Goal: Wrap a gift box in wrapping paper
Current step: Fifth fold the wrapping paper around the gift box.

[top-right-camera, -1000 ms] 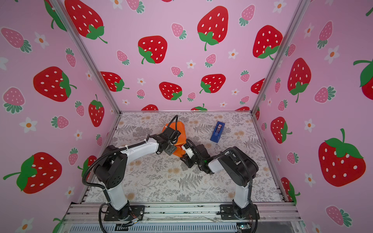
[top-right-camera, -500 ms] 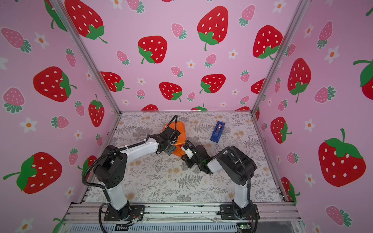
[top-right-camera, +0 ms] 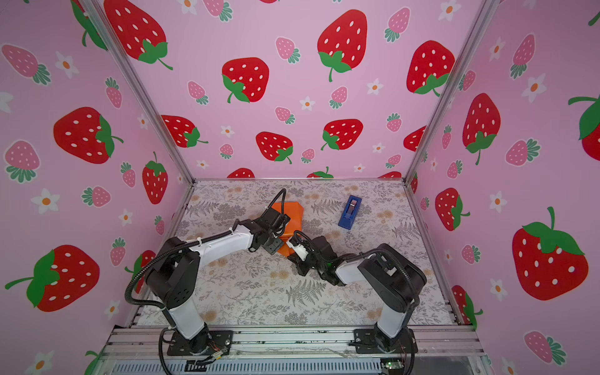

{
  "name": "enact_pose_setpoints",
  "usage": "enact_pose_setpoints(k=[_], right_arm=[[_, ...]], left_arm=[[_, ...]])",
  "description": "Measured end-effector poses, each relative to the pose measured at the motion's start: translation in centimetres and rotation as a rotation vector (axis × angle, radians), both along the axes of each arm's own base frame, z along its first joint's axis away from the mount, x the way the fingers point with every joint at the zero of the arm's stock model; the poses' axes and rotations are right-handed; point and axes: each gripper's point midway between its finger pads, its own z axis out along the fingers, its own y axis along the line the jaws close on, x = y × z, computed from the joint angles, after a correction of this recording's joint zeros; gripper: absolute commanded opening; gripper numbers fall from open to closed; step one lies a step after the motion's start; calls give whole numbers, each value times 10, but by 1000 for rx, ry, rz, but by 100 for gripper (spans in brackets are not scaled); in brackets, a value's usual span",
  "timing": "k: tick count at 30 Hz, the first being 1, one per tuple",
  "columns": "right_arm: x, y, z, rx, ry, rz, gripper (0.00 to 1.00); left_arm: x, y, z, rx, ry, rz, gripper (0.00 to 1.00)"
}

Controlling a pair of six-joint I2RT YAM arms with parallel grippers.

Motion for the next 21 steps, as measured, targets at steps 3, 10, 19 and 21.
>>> enact_pose_setpoints(k=[3,10,19,21], right_arm=[[-15,2,11,3,-6,28,0],[-18,-2,16,-27,-10,6,0],[1,-2,23,-48,-27,-58,0],[2,-3,22,-49,-18,-65,0]], left_arm=[[-14,-4,5,-16,8,-17,70],[-35,-7,1,-36,55,-45,64],[-42,-8,2,-46,60,-78,68],[-47,-5,7,-65,30,-98,71]])
